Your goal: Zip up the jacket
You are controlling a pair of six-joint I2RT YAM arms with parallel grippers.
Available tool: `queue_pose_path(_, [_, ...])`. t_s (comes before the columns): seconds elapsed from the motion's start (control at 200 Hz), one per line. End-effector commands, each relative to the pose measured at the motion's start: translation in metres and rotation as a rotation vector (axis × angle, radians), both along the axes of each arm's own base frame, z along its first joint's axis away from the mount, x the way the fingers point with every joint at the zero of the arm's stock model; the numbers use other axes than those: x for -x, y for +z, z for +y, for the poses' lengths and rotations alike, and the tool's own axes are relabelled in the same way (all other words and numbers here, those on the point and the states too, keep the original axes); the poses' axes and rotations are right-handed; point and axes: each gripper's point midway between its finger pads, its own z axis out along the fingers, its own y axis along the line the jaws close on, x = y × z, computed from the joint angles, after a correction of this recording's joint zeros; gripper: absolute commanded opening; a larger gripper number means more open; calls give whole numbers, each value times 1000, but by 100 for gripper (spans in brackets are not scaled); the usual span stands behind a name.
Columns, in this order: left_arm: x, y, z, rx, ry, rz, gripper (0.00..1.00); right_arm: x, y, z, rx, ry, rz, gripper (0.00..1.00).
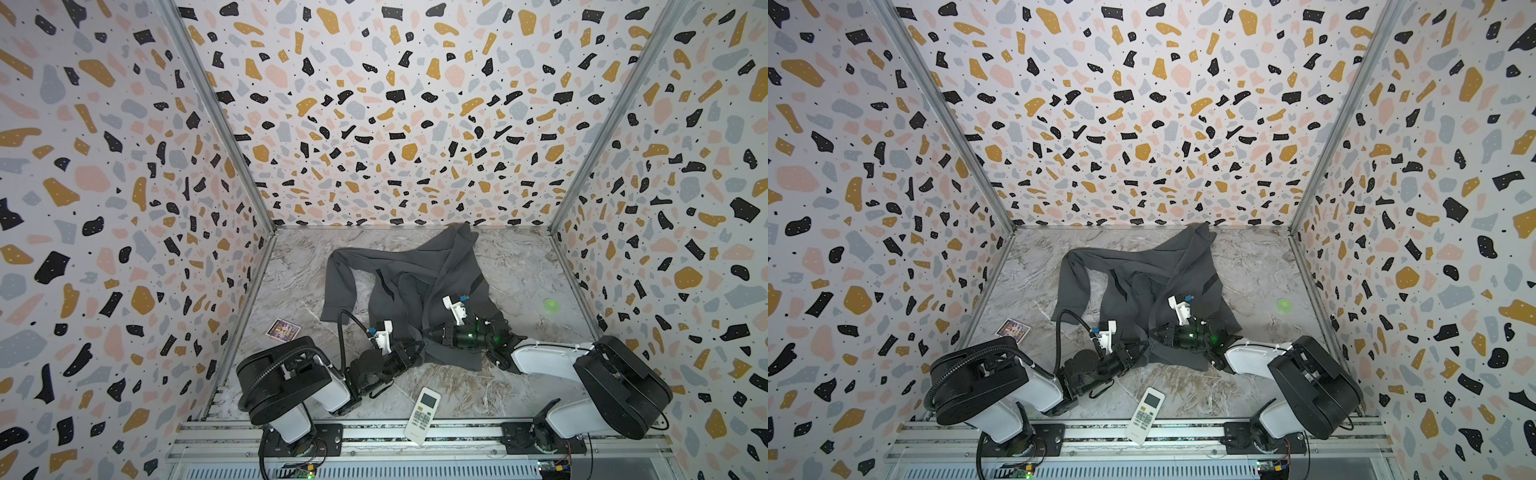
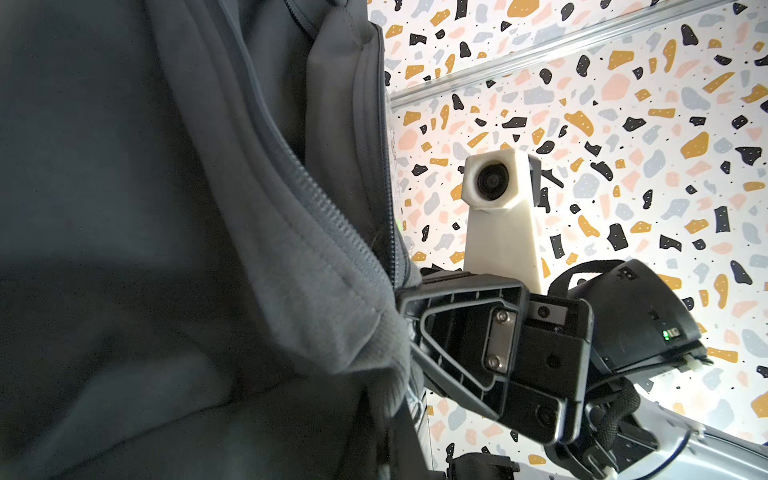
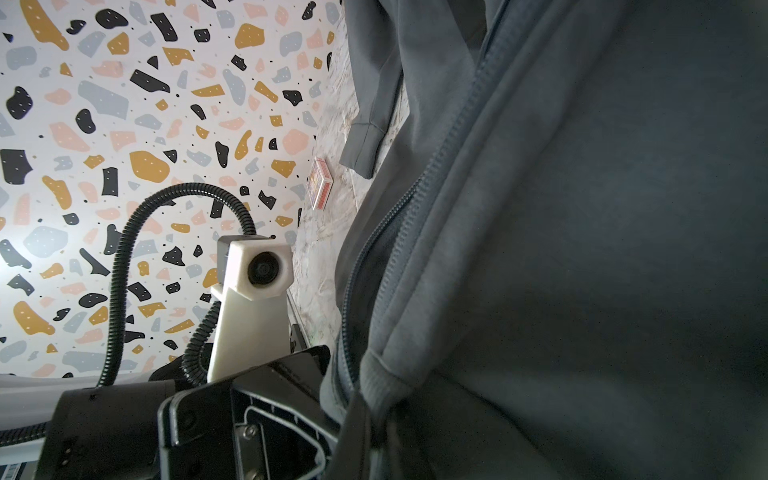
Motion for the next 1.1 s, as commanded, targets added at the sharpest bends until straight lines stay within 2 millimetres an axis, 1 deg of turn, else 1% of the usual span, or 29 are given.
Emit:
queue_pose_path(0.0, [22, 24, -22, 77, -153, -57, 0, -12, 28, 7, 7, 37, -134, 21])
queue_pose_path(0.055, [23, 27, -21, 95, -153, -58, 0, -12, 29, 3, 57, 58, -176, 34])
queue_pose_path(0.1, [24, 27, -20, 101, -153, -52, 0, -12, 32, -2, 108, 70, -229, 40])
queue_pose_path(0.19, [24, 27, -18, 105, -152, -51, 0, -16, 43, -13, 209, 83, -355, 45])
queue_pose_path(0.295, [26, 29, -19, 108, -161, -53, 0, -20, 57, -26, 294, 62, -494, 47])
queue_pose_path(0.335, [26, 30, -19, 110, -165, -55, 0, -18, 63, -30, 317, 76, -559, 48])
queue_pose_path(0.37, [27, 31, -19, 110, -169, -55, 0, -14, 67, -32, 339, 89, -623, 49])
queue_pose_path(0.431, [28, 31, -19, 110, -174, -56, 0, -4, 77, -35, 398, 121, -784, 51])
queue_pose_path(0.496, [30, 32, -18, 112, -179, -57, 0, 7, 84, -40, 484, 135, -942, 57])
queue_pose_path(0.556, [30, 32, -17, 114, -177, -58, 0, 14, 91, -46, 525, 148, -1033, 59])
queue_pose_path(0.641, [32, 33, -16, 117, -181, -59, 0, 28, 95, -49, 557, 215, -1127, 59])
queue_pose_path(0.696, [32, 34, -15, 118, -182, -59, 0, 37, 92, -50, 607, 264, -1183, 59])
queue_pose_path(0.731, [32, 34, -15, 118, -184, -59, 0, 43, 86, -51, 655, 307, -1220, 59])
queue_pose_path(0.806, [33, 33, -15, 118, -186, -59, 0, 59, 68, -50, 750, 415, -1283, 60])
queue_pose_path(0.876, [33, 33, -16, 120, -188, -60, 0, 69, 49, -52, 814, 492, -1307, 60])
queue_pose_path(0.951, [34, 33, -15, 122, -190, -56, 0, 75, 33, -53, 844, 544, -1315, 60])
queue_pose_path(1.001, [34, 32, -15, 124, -192, -56, 0, 79, 27, -52, 845, 570, -1324, 61])
queue_pose_path(1.096, [34, 32, -15, 126, -191, -55, 0, 80, 25, -47, 847, 582, -1337, 62])
